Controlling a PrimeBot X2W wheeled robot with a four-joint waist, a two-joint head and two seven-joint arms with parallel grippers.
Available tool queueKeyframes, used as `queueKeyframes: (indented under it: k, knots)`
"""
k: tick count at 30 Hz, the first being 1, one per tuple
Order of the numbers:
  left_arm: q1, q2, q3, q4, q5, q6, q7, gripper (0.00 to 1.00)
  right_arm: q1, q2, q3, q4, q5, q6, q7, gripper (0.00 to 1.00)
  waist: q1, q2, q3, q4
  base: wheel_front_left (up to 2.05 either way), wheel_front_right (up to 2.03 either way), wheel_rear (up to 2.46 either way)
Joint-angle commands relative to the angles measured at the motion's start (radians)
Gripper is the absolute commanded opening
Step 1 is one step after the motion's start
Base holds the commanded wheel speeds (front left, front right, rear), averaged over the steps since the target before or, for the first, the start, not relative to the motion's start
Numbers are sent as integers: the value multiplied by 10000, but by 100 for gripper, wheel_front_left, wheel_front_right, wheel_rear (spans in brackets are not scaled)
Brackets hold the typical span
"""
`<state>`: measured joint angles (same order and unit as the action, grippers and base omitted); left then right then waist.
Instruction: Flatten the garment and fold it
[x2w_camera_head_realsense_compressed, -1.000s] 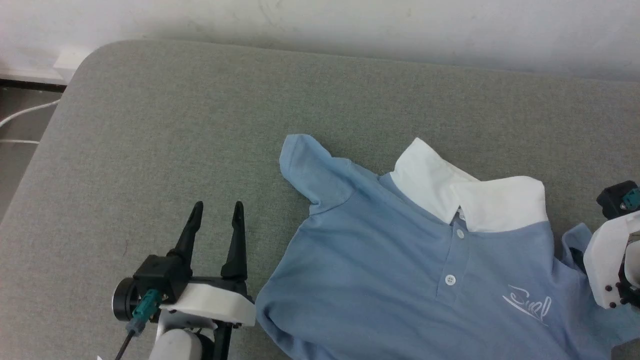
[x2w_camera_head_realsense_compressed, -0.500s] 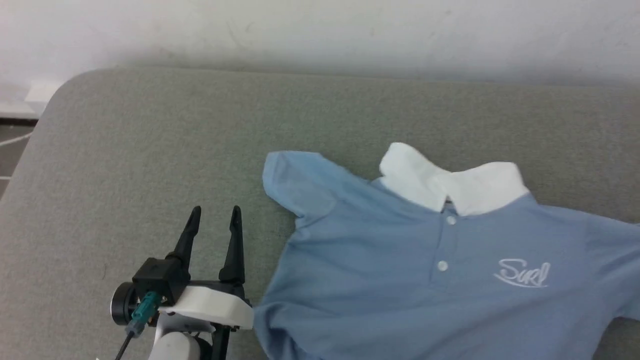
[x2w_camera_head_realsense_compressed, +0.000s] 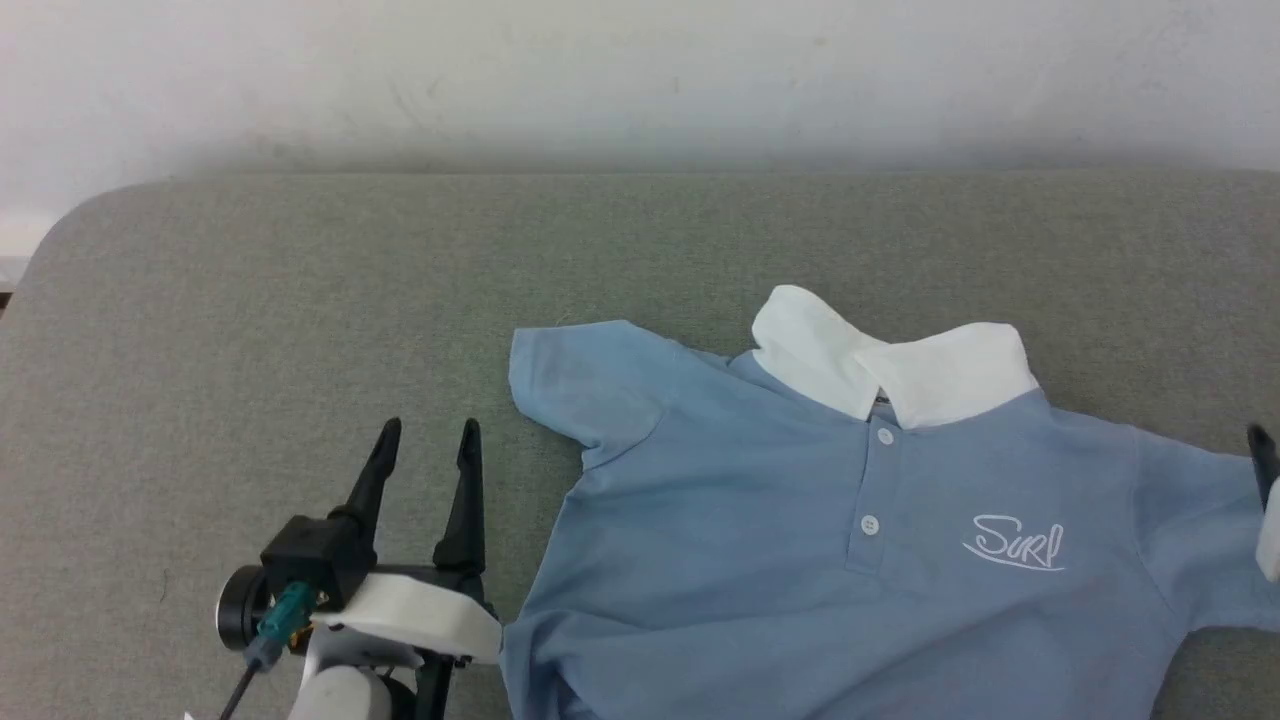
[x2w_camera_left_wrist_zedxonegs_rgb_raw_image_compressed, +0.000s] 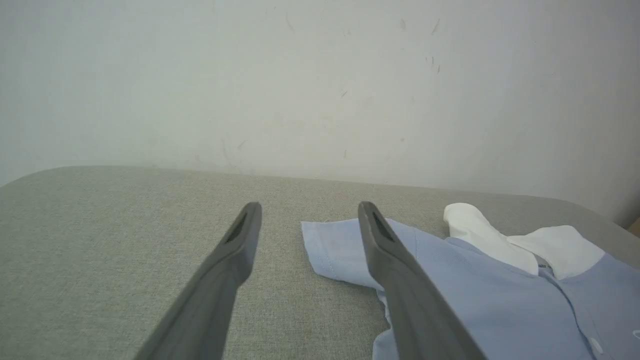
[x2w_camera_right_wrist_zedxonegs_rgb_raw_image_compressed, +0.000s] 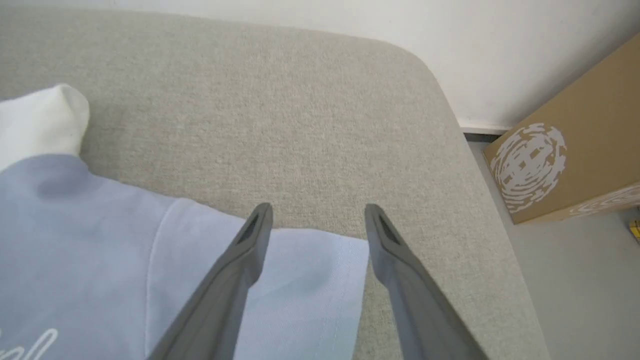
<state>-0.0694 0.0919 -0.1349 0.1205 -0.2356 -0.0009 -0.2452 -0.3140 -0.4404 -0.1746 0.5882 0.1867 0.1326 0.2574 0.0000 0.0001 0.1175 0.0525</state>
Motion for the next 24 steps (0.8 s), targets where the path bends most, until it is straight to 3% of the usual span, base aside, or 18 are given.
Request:
queueKeyframes:
  k: [1, 9, 16, 24]
  knots:
    - [-275, 122, -16, -56, -56, -117, 106, 100, 23, 113, 136, -573, -136, -19, -571, 100, 0, -1, 8, -139, 0, 0, 0]
    - [-1087, 637, -246, -202, -333, -668, 1340, 100, 1113, 1032, 698, -3605, 205, -19, -2417, 100, 0, -1, 97, -709, 0, 0, 0]
    - [-2943, 1670, -889, 366, -913, -1187, 4102, 100, 2089, 2044, 692, -5591, 223, -19, -3167, 100, 0, -1, 625, -1283, 0, 0, 0]
    - [-6249, 3358, -2980, 2230, -1878, -1293, 7957, 100, 2436, 2689, 1101, -6516, 146, -19, -3391, 100, 0, -1, 1396, -2032, 0, 0, 0]
